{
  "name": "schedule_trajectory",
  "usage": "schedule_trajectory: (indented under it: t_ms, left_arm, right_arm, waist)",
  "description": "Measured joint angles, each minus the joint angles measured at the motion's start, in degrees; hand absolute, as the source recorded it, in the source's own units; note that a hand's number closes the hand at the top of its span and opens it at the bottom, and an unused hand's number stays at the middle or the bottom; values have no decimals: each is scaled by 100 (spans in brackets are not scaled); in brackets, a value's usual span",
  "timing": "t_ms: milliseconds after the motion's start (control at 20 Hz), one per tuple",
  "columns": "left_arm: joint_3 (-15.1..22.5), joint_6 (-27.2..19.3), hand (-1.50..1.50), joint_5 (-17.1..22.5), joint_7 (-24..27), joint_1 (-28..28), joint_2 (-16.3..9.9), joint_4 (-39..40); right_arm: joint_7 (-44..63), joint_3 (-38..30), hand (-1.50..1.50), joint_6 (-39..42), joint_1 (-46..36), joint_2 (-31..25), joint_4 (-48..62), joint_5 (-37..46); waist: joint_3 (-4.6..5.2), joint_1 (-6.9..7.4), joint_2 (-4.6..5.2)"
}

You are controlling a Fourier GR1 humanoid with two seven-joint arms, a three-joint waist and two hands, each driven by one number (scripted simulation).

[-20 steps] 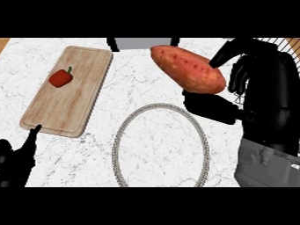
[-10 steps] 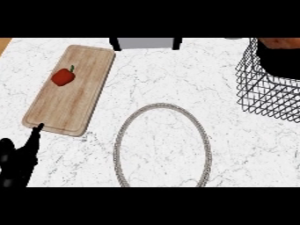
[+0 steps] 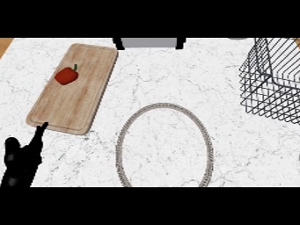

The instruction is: Pick the sweet potato from the placemat and place it in the basket

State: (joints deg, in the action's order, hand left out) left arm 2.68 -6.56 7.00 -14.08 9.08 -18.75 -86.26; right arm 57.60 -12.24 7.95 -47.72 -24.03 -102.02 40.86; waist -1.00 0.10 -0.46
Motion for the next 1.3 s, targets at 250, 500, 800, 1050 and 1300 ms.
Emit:
schedule_trajectory:
  t_ms: [250, 500, 800, 1050, 1300]
  left_arm:
    - [2, 53, 0, -45, -1, -83, 64, 65]
    - [-30, 75, 0, -90, -46, -50, 83, 13]
    - [-111, 249, 0, -31, 36, -14, 86, 24]
    - [-125, 220, 0, -91, -135, -31, 121, -36]
    - [-161, 192, 0, -137, -157, -26, 171, -42]
  right_arm:
    - [-528, -336, 150, -157, 123, -143, 683, -195]
    - [-970, -845, 150, -556, 350, -37, 1144, -571]
    - [-1717, -1225, 150, -970, 720, 70, 1592, -928]
    - [-2271, -1414, 150, -1155, 1008, -65, 2111, -980]
    - [-2426, -1295, -150, -1168, 1362, -387, 2422, -536]
  waist:
    - [-10, 38, 9]
    - [-10, 45, 8]
    - [-12, 44, 1]
    - [-3, 39, 9]
    - [1, 22, 2]
